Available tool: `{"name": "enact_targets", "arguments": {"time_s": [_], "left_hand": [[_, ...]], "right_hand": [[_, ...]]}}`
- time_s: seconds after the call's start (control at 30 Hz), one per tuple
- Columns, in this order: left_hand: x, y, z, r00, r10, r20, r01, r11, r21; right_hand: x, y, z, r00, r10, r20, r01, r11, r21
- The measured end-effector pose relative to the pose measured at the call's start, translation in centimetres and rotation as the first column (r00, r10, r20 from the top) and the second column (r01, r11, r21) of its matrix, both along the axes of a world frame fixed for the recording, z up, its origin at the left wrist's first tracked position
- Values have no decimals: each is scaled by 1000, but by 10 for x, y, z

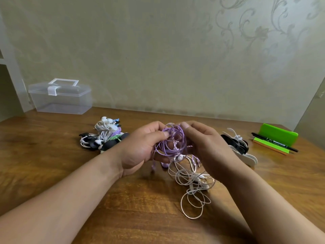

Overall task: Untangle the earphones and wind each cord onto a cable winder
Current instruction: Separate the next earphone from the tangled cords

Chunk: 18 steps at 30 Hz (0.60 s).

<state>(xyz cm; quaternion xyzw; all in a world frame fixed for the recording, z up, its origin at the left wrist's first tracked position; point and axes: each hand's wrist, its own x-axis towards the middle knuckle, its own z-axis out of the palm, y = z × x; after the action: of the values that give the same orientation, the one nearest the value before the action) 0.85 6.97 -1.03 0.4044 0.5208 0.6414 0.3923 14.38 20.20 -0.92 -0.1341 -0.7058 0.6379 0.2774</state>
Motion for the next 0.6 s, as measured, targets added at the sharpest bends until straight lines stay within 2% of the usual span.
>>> {"name": "enact_targets", "arguments": {"time_s": [0.13,0.27,0.43,0.53,0.6], "left_hand": [[-5,0,-4,993,-114,-36,114,993,-2],[-3,2,-7,984,-140,-105,138,990,-28],[-6,4,-5,1000,18,9,-19,999,36],[-11,4,-4,995,35,97,-43,996,75],[-13,4,-2,985,26,171,-46,992,116]], "right_hand": [[1,4,0,997,-50,-64,49,999,-12],[2,7,3,990,-22,-140,-1,987,-162],[4,10,7,983,83,-165,-127,952,-279],[4,11,5,991,73,-111,-101,959,-266],[2,9,4,998,43,-55,-53,977,-205]]}}
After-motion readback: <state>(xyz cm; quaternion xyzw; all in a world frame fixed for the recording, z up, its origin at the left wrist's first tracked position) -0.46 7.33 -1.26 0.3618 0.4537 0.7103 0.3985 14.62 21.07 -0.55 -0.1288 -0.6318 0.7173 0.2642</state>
